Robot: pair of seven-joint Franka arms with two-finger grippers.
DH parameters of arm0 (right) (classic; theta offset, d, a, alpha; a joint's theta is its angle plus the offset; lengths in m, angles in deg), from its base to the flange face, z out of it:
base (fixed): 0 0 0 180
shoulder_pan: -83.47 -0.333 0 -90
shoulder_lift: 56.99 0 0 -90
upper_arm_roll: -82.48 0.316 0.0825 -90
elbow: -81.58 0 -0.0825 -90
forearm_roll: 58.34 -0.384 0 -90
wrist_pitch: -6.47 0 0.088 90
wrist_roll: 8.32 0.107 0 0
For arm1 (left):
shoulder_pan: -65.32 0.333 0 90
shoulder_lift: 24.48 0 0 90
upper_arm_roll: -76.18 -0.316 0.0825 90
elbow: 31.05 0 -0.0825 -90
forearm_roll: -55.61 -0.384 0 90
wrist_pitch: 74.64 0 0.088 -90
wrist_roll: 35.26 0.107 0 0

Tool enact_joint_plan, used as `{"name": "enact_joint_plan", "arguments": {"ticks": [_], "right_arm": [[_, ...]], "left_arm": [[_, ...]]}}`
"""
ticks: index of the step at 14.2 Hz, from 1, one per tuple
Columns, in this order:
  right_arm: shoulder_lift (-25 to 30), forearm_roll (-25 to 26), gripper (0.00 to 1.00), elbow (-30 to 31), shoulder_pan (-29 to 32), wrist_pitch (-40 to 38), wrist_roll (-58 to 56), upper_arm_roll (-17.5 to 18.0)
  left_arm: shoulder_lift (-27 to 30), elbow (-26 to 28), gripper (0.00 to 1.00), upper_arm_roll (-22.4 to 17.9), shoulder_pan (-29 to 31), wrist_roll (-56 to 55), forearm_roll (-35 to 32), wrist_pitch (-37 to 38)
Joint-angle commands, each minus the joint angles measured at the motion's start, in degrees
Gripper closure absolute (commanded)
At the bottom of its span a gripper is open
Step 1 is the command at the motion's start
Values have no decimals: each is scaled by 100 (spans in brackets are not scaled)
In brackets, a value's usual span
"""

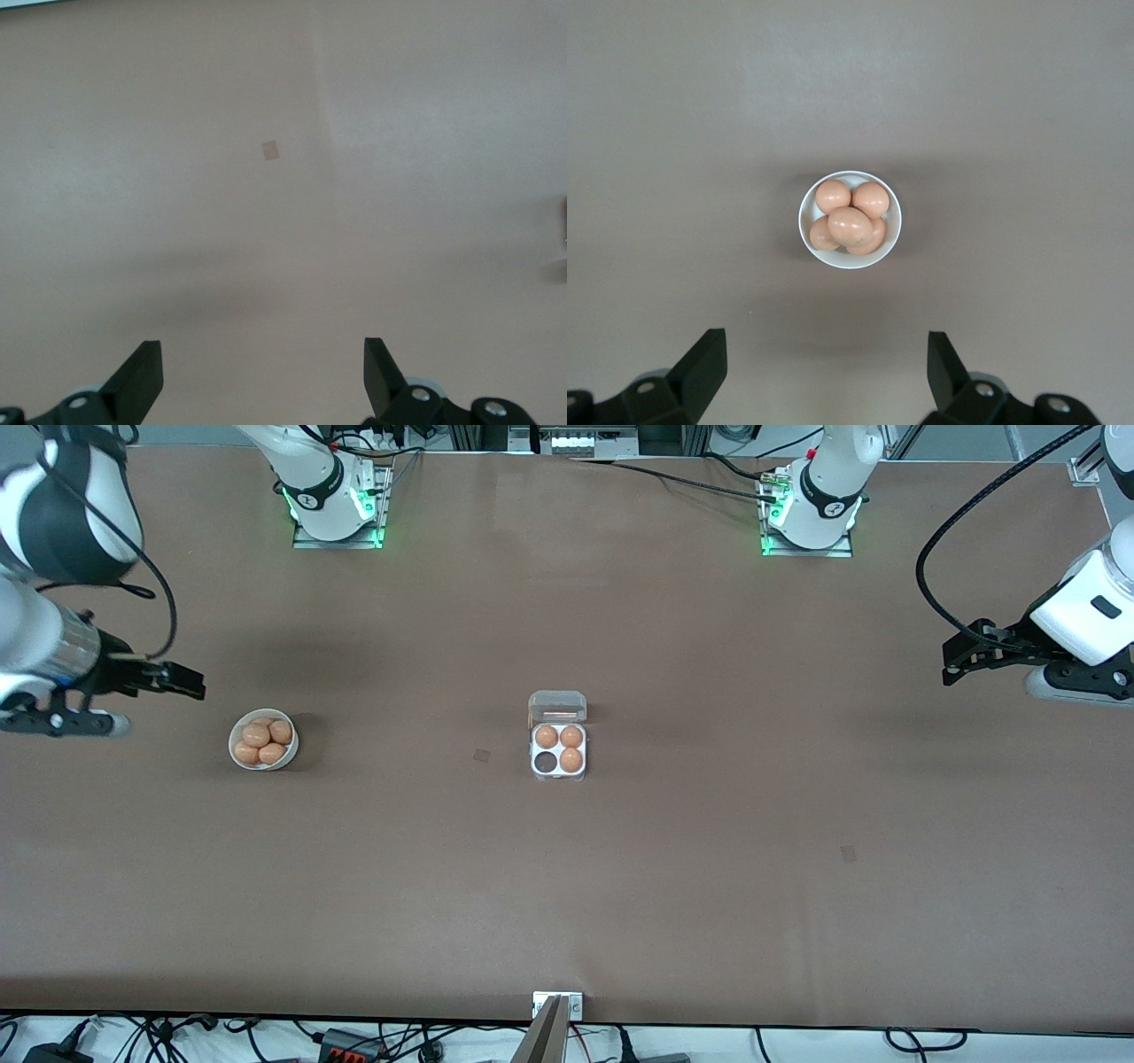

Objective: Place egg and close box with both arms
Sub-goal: 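Move the right gripper over the white bowl of eggs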

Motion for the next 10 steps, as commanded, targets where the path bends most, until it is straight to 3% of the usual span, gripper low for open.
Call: {"name": "enact_joint_plan", "arguments": {"ticks": [1, 6, 10], "right_arm": [[-573, -5, 0, -224, 50, -21, 87, 3], [-1339, 13, 0, -180, 58, 804, -61, 3], [-1490, 57, 0, -14, 111, 718, -1543, -23]], "left_arm": [[-66, -122, 0, 12, 41, 100, 12, 70], [-57, -140, 0, 55, 85, 127, 4, 61], [-48, -157, 0, 108, 68, 118, 12, 79]]}}
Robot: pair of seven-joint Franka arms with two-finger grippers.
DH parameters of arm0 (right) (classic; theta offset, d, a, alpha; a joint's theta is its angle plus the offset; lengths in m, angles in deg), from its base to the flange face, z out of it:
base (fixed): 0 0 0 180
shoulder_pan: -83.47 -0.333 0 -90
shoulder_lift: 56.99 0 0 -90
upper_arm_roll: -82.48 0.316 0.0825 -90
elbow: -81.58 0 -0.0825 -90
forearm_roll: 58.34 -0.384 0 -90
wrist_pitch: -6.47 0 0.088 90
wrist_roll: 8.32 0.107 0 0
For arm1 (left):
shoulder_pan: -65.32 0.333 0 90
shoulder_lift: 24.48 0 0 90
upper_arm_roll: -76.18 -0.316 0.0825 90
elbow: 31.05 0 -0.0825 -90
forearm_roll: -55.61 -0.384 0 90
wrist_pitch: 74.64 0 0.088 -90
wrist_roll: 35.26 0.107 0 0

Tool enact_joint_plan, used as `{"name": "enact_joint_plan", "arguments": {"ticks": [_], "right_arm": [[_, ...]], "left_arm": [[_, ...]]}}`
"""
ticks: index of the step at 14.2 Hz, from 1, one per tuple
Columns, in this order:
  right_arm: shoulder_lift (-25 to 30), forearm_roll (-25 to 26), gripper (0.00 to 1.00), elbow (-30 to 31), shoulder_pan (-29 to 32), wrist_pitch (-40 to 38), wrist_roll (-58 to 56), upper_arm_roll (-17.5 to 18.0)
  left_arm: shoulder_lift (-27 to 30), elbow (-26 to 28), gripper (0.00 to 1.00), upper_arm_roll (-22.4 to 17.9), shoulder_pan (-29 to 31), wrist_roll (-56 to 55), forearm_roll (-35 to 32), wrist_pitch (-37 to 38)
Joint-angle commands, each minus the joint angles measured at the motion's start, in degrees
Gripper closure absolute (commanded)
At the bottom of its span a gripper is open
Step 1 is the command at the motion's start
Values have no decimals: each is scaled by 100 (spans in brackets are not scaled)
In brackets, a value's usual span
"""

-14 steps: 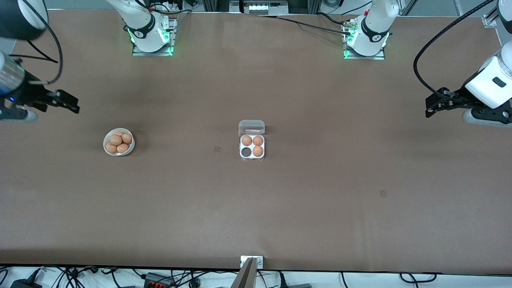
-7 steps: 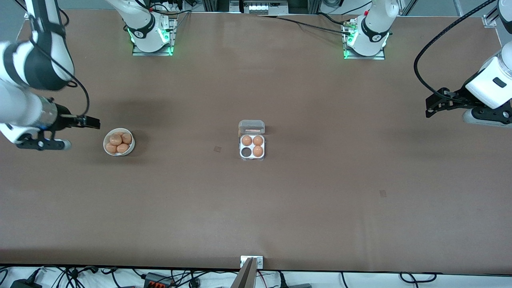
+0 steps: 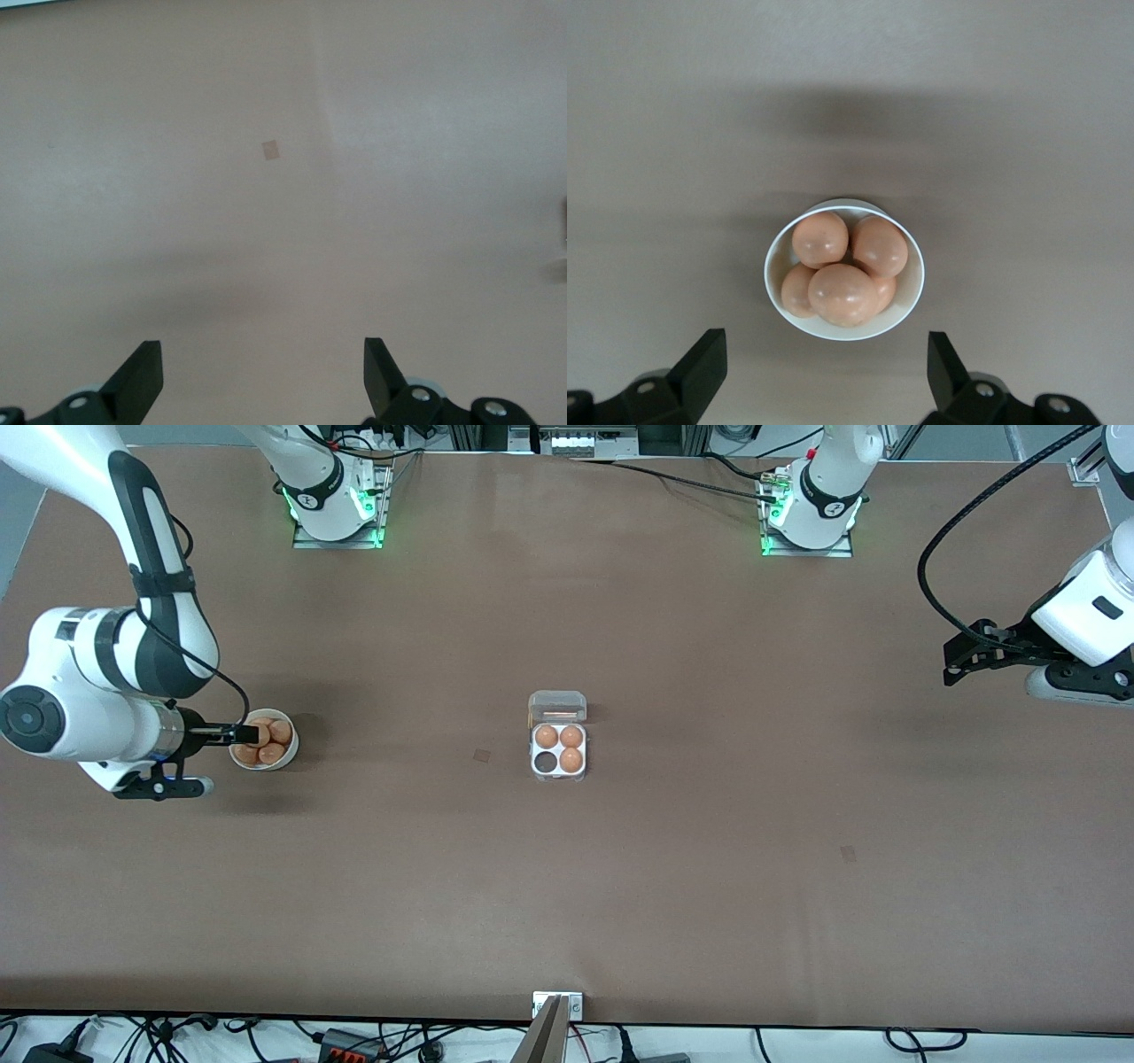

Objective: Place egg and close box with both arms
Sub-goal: 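Move the right gripper over the white bowl of eggs, then lower the right gripper into the bowl and grasp a brown egg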

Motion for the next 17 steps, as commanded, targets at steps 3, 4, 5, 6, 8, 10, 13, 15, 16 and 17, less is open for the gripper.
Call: {"name": "enact_joint_plan", "arguments": {"ticks": [3, 4, 5, 6, 8, 10, 13, 15, 16, 17], "right_arm": [[-160, 67, 0, 129, 46, -81, -1234, 2], [-169, 67, 0, 155, 37, -81, -1340, 2], [-221, 67, 0, 225, 37, -37, -1402, 2], [-256, 67, 0, 261, 72, 15, -1454, 11], [-362, 67, 0, 270, 81, 95, -1586, 2], [-362, 67, 0, 349, 90, 95, -1613, 2], [-406, 58, 13, 384, 90, 103, -1587, 2], [-450, 58, 17, 375, 72, 156, -1534, 3], [-450, 58, 18, 375, 72, 174, -1517, 11], [-459, 50, 21, 375, 72, 174, -1517, 11]], "left_arm": [[-63, -164, 0, 49, 66, 99, 4, 34], [-54, -164, 0, 32, 66, 91, 4, 34], [-54, -155, 0, 40, 66, 91, 12, 42], [-54, -164, 0, 40, 66, 91, 4, 42], [-63, -129, 0, 40, 66, 91, 12, 51], [-107, -190, 0, -3, 84, 108, 47, 34], [-142, -181, 0, -30, 180, 126, 83, 34], [-168, -190, 0, -21, 216, 126, 92, 34], [-169, -190, 0, -21, 216, 126, 92, 34], [-169, -182, 0, -21, 216, 126, 92, 34]]}}
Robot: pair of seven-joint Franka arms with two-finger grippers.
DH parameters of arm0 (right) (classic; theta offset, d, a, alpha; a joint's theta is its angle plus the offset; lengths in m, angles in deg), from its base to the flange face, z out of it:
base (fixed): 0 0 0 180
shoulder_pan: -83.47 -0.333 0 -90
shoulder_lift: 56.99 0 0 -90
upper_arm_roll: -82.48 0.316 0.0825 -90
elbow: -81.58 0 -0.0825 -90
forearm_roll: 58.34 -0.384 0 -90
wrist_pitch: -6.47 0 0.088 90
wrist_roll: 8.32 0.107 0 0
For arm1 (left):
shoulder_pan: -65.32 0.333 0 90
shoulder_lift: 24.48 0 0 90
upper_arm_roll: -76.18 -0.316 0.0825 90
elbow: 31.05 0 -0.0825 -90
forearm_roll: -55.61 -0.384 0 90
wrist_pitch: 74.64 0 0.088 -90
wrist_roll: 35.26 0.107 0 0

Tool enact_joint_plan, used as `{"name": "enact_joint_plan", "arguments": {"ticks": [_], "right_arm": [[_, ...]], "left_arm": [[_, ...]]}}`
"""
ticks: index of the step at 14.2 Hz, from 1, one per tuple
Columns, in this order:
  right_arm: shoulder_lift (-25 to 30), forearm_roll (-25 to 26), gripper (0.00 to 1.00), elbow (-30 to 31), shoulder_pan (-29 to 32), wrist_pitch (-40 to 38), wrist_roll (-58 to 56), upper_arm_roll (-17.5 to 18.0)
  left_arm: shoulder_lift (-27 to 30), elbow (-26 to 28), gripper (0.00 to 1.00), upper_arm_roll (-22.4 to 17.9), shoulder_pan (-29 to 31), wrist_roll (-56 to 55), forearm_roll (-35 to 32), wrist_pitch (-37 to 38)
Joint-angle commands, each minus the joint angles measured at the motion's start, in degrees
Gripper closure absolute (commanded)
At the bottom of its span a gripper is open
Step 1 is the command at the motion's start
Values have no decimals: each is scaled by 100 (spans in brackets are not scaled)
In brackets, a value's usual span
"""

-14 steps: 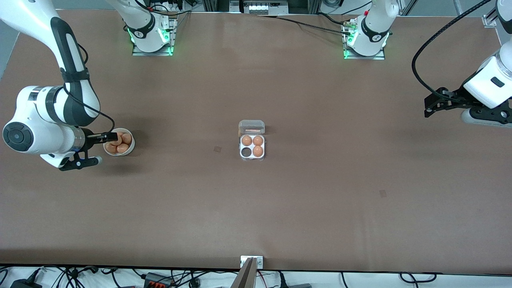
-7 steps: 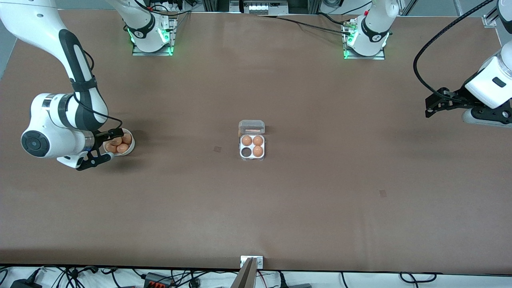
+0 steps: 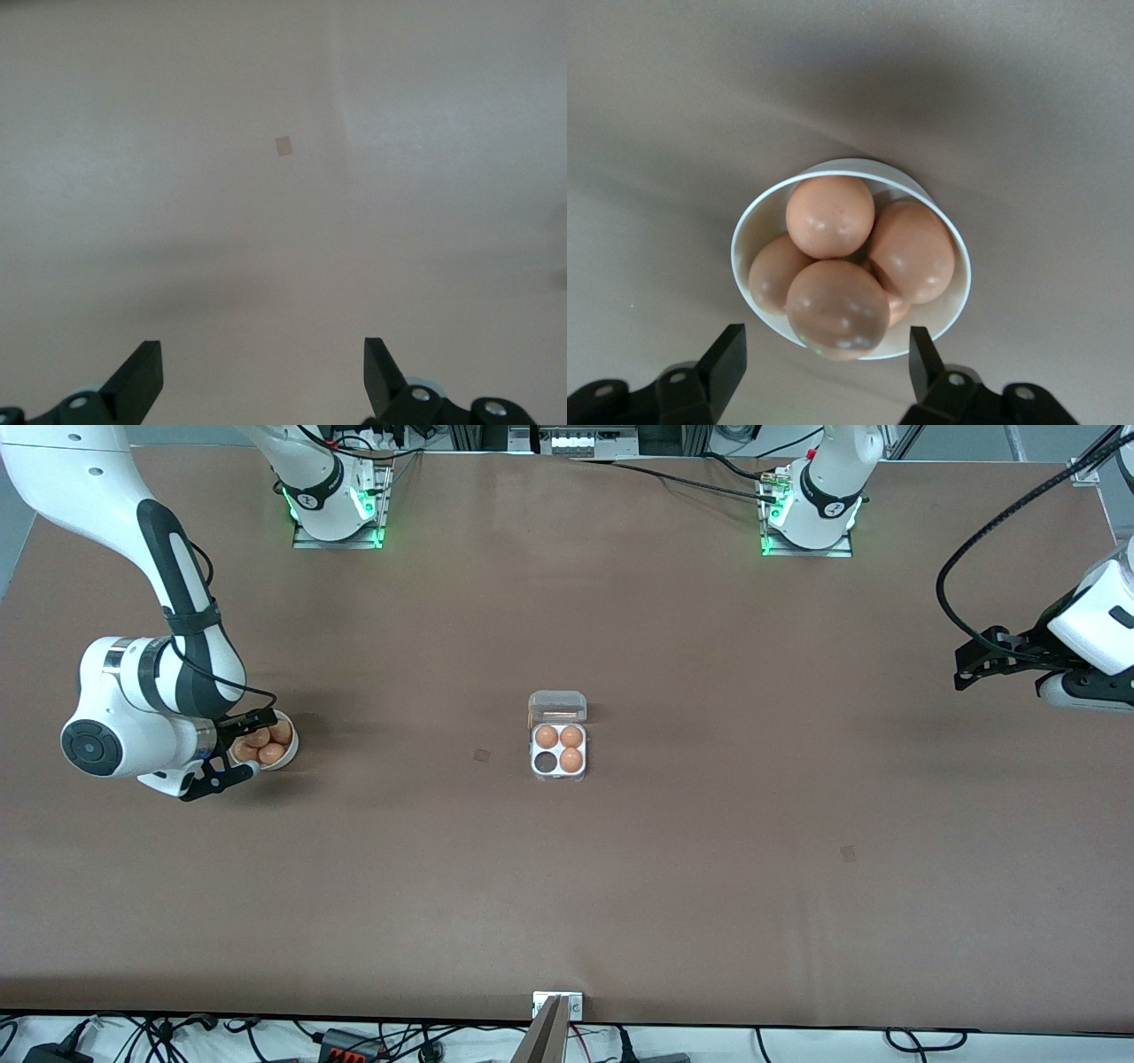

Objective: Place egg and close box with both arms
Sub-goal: 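Lower the right gripper into the bowl and grasp a brown egg, then lift the egg with the right gripper and carry it to the carton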

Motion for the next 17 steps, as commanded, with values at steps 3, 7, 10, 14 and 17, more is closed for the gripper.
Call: {"name": "enact_joint_plan", "arguments": {"ticks": [3, 7, 10, 14, 17], "right_arm": [[-9, 43, 28, 70, 29, 110, -25, 35], [-45, 34, 37, 53, 11, 119, -25, 35], [-45, 43, 48, 44, 11, 119, -25, 35], [-45, 43, 69, 18, 11, 93, -34, 35], [-10, 43, 73, -44, 29, 31, -104, 35]], "left_arm": [[-91, -178, 0, 12, 35, 122, 91, 38], [-91, -178, 0, 12, 35, 122, 91, 38], [-99, -178, 0, 12, 70, 130, 91, 38], [-99, -178, 0, 12, 53, 122, 91, 38], [-99, -178, 0, 12, 62, 122, 91, 38]]}}
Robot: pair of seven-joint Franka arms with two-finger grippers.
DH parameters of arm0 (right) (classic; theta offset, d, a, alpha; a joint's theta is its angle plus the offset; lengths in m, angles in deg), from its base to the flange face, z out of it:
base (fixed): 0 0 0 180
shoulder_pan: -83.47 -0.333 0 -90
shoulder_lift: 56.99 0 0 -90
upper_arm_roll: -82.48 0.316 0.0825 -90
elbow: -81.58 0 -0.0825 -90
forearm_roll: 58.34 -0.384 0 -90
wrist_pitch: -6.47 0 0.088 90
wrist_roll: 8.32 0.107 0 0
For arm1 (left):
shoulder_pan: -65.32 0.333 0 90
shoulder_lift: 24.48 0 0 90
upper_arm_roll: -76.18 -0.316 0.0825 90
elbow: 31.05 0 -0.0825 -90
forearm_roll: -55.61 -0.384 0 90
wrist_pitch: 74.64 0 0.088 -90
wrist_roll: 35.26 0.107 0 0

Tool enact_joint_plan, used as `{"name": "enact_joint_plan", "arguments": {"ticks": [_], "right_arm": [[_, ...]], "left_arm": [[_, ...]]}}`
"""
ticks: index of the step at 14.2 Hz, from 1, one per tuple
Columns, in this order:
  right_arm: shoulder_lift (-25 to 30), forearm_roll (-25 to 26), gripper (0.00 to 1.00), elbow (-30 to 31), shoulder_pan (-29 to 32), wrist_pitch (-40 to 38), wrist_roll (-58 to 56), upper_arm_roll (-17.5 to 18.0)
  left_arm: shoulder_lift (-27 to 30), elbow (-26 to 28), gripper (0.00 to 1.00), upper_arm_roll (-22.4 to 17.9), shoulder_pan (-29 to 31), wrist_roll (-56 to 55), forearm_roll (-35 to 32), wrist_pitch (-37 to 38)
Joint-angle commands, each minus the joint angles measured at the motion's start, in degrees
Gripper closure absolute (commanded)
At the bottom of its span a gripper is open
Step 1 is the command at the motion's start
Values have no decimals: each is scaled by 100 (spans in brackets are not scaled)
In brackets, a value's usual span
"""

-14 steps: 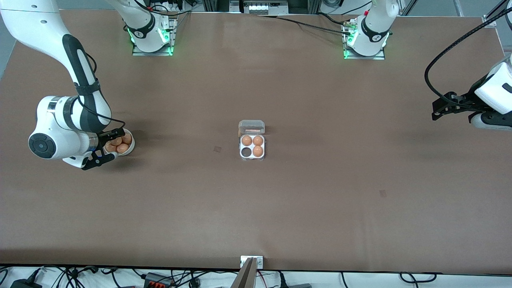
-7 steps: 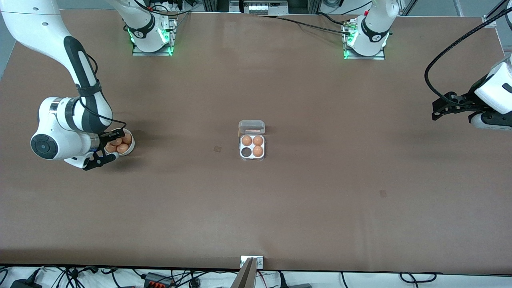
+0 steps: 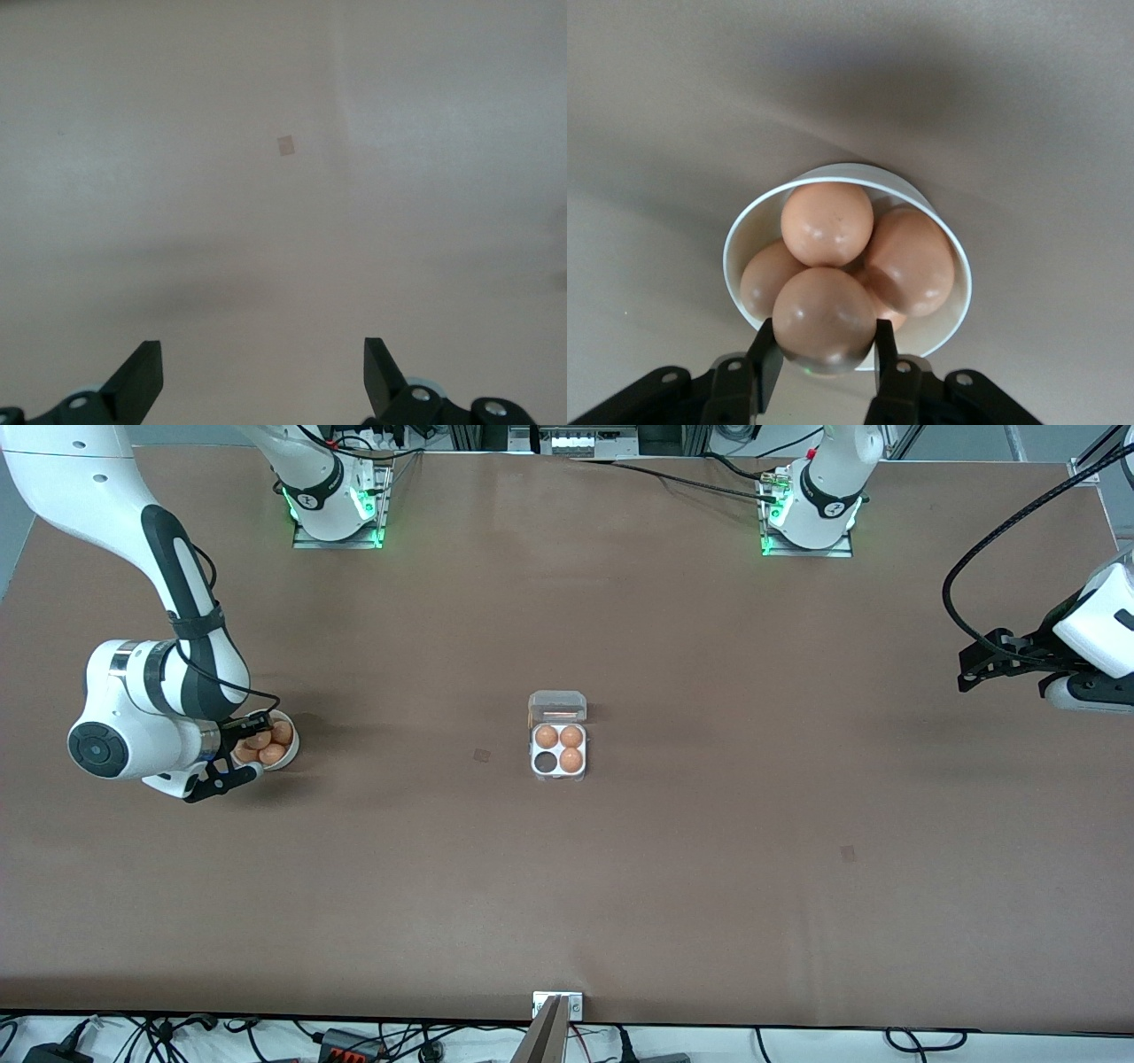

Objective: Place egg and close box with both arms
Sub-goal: 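Lift the egg with the right gripper and carry it to the carton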

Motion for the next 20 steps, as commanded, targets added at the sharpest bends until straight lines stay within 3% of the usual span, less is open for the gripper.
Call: {"name": "enact_joint_plan", "arguments": {"ticks": [1, 5, 7, 10, 20], "right_arm": [[71, 42, 73, -50, 33, -58, -101, 35], [501, -72, 76, -286, 33, -496, -22, 61], [555, -378, 76, -786, -2, -926, -22, 70], [502, -1046, 77, -1166, -229, -920, -4, 96], [-130, -2366, 85, -1465, -2496, 1442, 1840, 87]], "left_arm": [[-97, -178, 0, 12, 43, 121, 91, 39], [-97, -178, 0, 20, 25, 121, 91, 39], [-97, -178, 0, 20, 25, 121, 91, 39], [-97, -187, 0, 29, 25, 121, 82, 39], [-97, -187, 0, 47, 25, 121, 82, 47]]}}
